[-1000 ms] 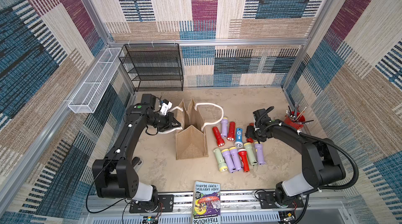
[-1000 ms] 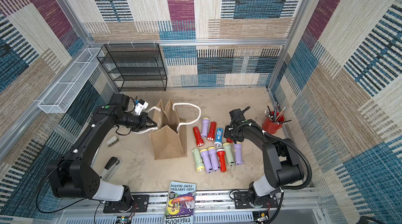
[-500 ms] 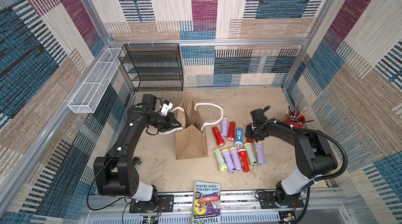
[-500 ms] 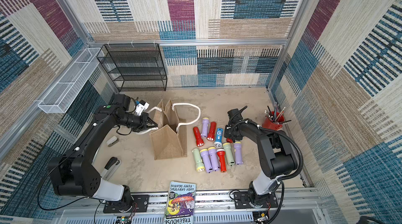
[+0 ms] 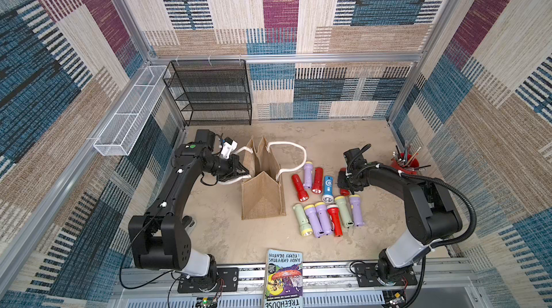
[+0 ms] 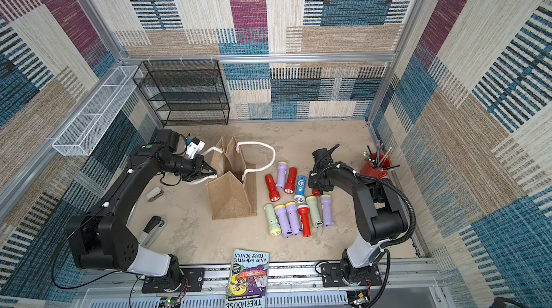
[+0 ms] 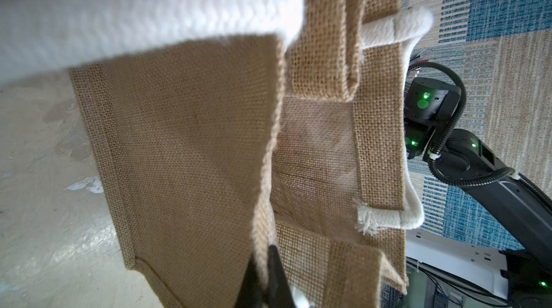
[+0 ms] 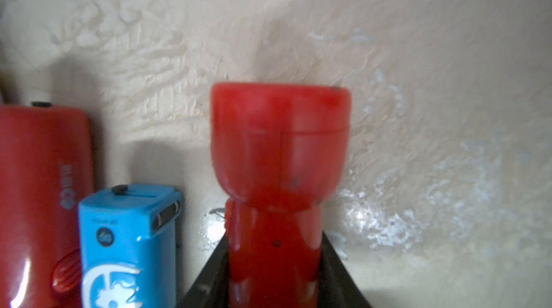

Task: Put the flashlights into the tote bags
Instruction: Pick up the flashlight from the center of the board, then place the flashlight in the canvas bag.

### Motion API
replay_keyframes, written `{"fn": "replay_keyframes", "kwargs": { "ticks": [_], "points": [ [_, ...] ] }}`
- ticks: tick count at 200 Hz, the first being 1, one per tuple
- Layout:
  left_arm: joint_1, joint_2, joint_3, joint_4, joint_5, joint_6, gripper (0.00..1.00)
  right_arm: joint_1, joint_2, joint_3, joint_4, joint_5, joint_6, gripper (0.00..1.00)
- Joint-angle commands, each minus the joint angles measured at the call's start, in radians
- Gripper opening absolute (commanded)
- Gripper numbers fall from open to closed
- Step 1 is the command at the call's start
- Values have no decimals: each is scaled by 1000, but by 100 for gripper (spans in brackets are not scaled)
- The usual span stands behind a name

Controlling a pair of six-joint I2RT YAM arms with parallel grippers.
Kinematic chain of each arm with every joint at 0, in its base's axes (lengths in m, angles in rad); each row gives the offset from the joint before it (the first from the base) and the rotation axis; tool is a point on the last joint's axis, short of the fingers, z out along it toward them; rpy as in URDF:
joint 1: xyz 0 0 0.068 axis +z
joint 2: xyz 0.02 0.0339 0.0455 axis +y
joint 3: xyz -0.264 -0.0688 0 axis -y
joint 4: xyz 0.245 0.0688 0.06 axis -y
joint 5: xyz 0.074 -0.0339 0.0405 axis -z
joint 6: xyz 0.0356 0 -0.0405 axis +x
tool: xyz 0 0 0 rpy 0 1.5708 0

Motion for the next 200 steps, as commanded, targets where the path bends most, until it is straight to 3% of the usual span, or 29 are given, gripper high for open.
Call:
{"fn": "replay_keyframes", "kwargs": {
  "ticks": [1,53,89,124,157,200],
  "points": [
    [1,1,6,1,-19,22,0,0,-33,43,-19,-11,-8,24],
    [1,1,13,-1,-21,19,0,0,-134,215,-87,-86,-13,22],
    [1,-4,18,0,-18,19,0,6,-183,354,-99,-206,15,20],
    [1,-9,15,-1,-15,21,0,90,-194,515,-73,-275,56,20],
    [1,-14,13,-1,-12,21,0,253,-105,731,-41,-289,63,20],
    [1,-32,8,-1,-11,23,0,432,155,1060,-90,-375,23,20]
  ]
}}
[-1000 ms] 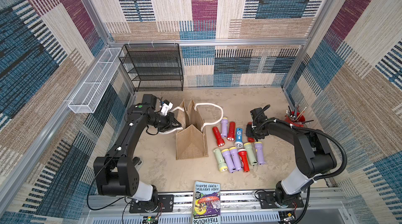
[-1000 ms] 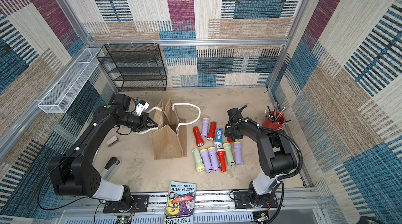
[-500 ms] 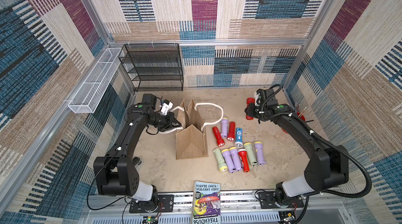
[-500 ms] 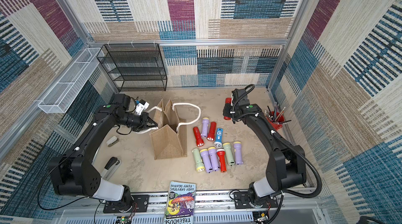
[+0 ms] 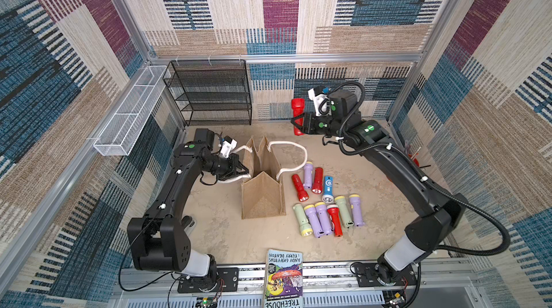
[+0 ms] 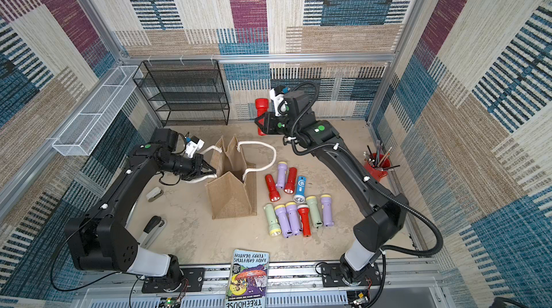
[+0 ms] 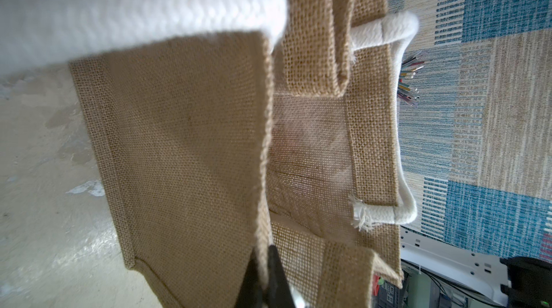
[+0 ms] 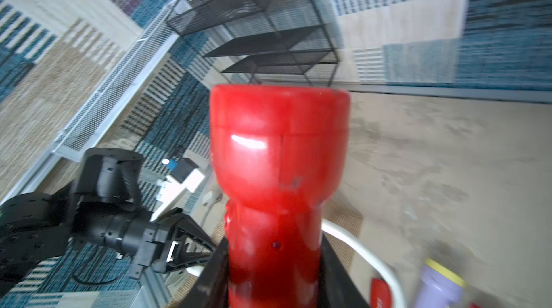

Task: Put the flashlights into the tote bags
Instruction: Place the flashlight in the canvas bag.

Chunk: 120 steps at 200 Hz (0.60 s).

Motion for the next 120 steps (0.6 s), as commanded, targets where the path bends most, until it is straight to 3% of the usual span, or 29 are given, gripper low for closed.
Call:
{"fn": "replay_keyframes", "kwargs": {
  "ticks": [1,33,55,89,120],
  "points": [
    [1,-14,-4,0,-10,22,0,70,111,150,-22,-60,-31,20],
    [1,-25,-11,0,-7,22,0,157,325,423,-149,-87,-79,20],
    [1,-30,-18,-1,-11,23,0,199,412,494,-195,-93,-94,20],
    [1,-38,-16,-1,-32,18,0,245,431,432,-201,-105,-104,20],
    [1,-41,-12,2,-40,0,0,253,328,205,-86,-96,-73,20]
  ]
}}
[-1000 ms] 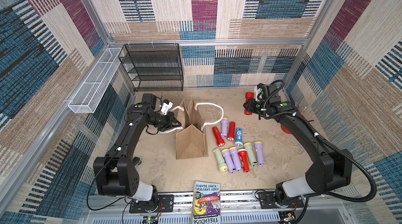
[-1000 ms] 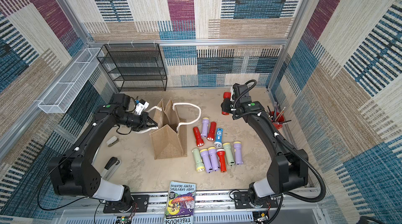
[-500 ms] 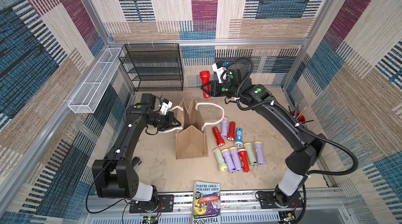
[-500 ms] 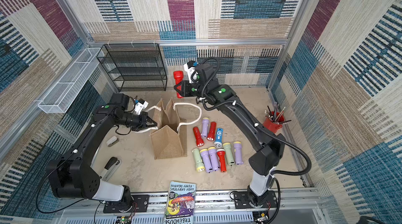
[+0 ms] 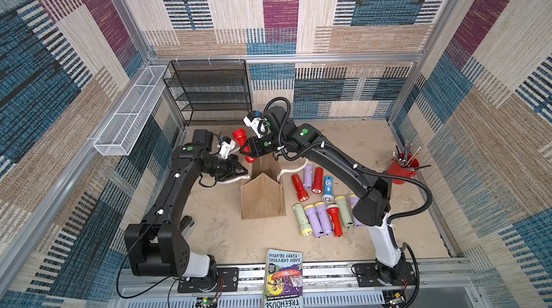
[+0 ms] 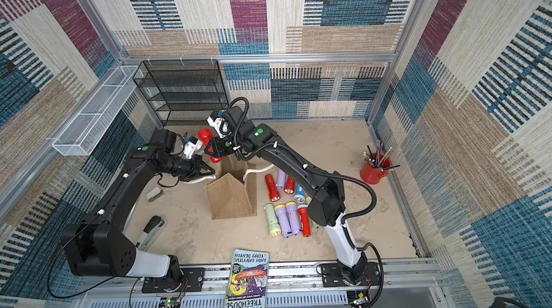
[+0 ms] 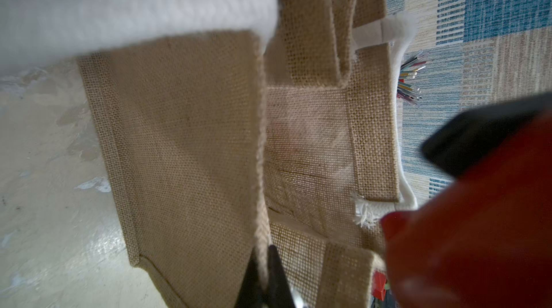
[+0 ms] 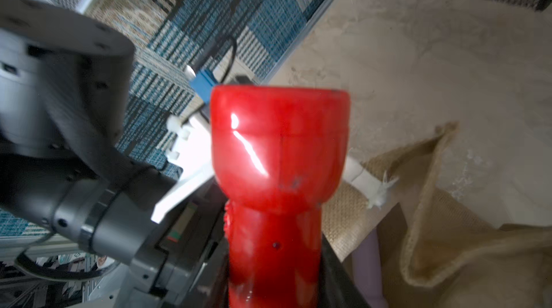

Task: Put the flashlights into the tote bags
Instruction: Place the flashlight in the canvas bag.

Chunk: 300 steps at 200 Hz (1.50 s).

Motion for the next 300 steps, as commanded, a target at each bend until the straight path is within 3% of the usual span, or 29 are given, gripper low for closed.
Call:
{"fn": "replay_keyframes", "kwargs": {
  "ticks": [1,36,71,126,179,262,300],
  "points": [
    [1,-7,7,-1,-17,0,0,-1,-76,-136,106,-10,17,19],
    [3,-3,8,13,-16,-21,0,-1,-177,-365,209,-37,48,19],
    [2,3,12,24,7,-29,0,0,-203,-481,215,2,46,19],
    [3,0,0,23,11,-26,0,1,-138,-480,128,39,8,19],
    [3,4,-2,24,11,-24,0,0,-73,-484,28,198,-40,20],
    [2,6,-14,24,6,-16,0,0,32,-483,30,238,-15,22],
    [3,25,-5,14,2,-10,0,1,47,-453,2,239,-26,28]
  ]
}}
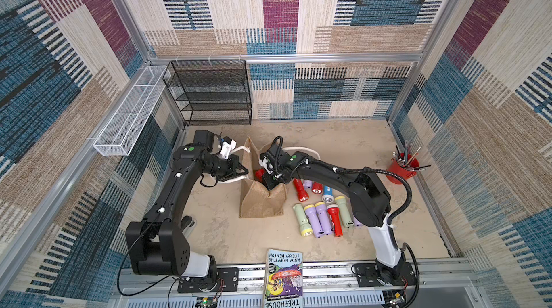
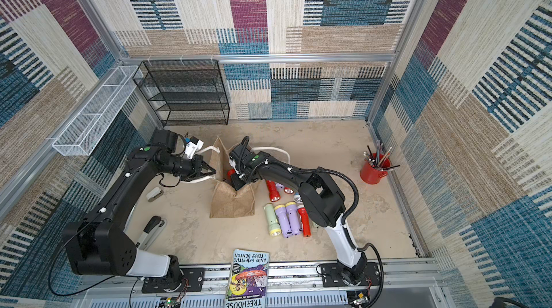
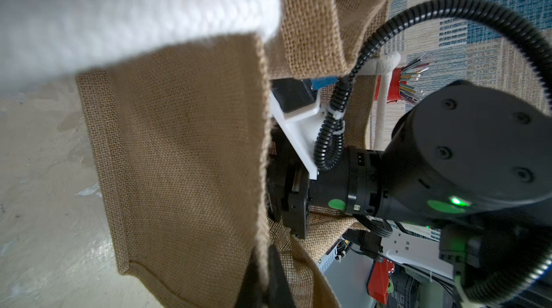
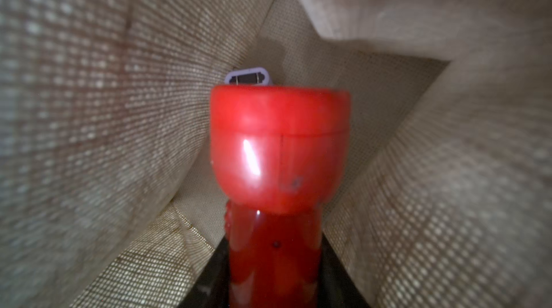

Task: Put the flashlights into the tote bags
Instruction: Place the flashlight in the canvas bag.

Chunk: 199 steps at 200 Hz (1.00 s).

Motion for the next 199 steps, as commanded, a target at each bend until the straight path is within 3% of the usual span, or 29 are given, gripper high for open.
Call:
{"fn": "replay_keyframes", "kwargs": {
  "ticks": [1,91,199],
  "points": [
    [1,10,9,-19,2,2,0,0,18,15,-51,68,-16,28],
    [2,5,14,-18,11,-6,0,0,-19,43,-86,-2,-75,56],
    [2,-15,9,-23,2,-17,0,-2,-217,121,-53,-146,-128,62]
  ]
}}
